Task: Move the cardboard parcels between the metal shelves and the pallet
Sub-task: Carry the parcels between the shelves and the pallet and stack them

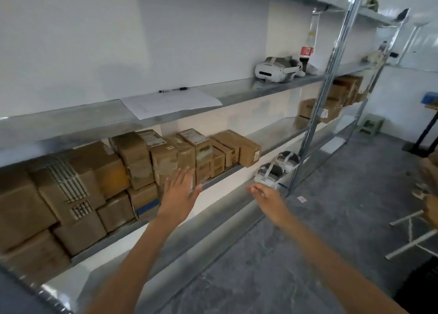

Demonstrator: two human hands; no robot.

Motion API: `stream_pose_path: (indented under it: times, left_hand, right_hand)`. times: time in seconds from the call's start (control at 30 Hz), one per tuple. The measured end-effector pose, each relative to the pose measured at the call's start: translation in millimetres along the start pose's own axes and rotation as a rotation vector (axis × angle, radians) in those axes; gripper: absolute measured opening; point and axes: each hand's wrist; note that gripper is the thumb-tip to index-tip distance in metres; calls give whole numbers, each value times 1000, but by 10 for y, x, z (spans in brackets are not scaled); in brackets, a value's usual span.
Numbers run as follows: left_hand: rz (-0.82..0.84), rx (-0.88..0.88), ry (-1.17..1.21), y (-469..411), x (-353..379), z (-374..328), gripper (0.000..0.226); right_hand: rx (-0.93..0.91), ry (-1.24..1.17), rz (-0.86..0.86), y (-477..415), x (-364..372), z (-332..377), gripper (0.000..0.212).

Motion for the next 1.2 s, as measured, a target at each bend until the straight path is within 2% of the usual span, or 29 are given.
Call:
stream_pose_path:
  times: [0.13,0.4,0.57,0.7,0.73,0.9,1.03,1.2]
  left_hand:
    - [-33,-77,9,-190,116,-172,57]
    - [-67,-182,110,-718,231,-281,57]
    - [-171,-128,101,-1412,206,-224,58]
    - [-203,-164,156,-2012,156,-41,56]
    - [-210,-184,183,-2135,154,10,53]
    - [-211,-307,198,-2581,216,238,46]
    - [-220,-425,235,-2655,320,357,45]
    - [-251,-489,190,-2678,363,361,43]
  right_hand:
    - [-41,-55,65,-501,-202,-129,25]
    - [-68,-133,185,-1494,-270,-70,29]
    - [-24,-173,285,-2339,-244,146,32]
    - [67,-146,368,-3021,-42,288,27]
    - [92,-143,391,-3148,10,318,29]
    - [258,-256,589,-3585,237,328,66]
    - [312,-404,659,-3780,370,207,72]
    - [341,-457,746,-3998,336,107,79]
Point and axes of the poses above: each hand's wrist, its own y-axis away from the middle knuckle, its own x-axis out of the palm, z = x × y, and after that the axes turned 9 degrees about z, right-handed
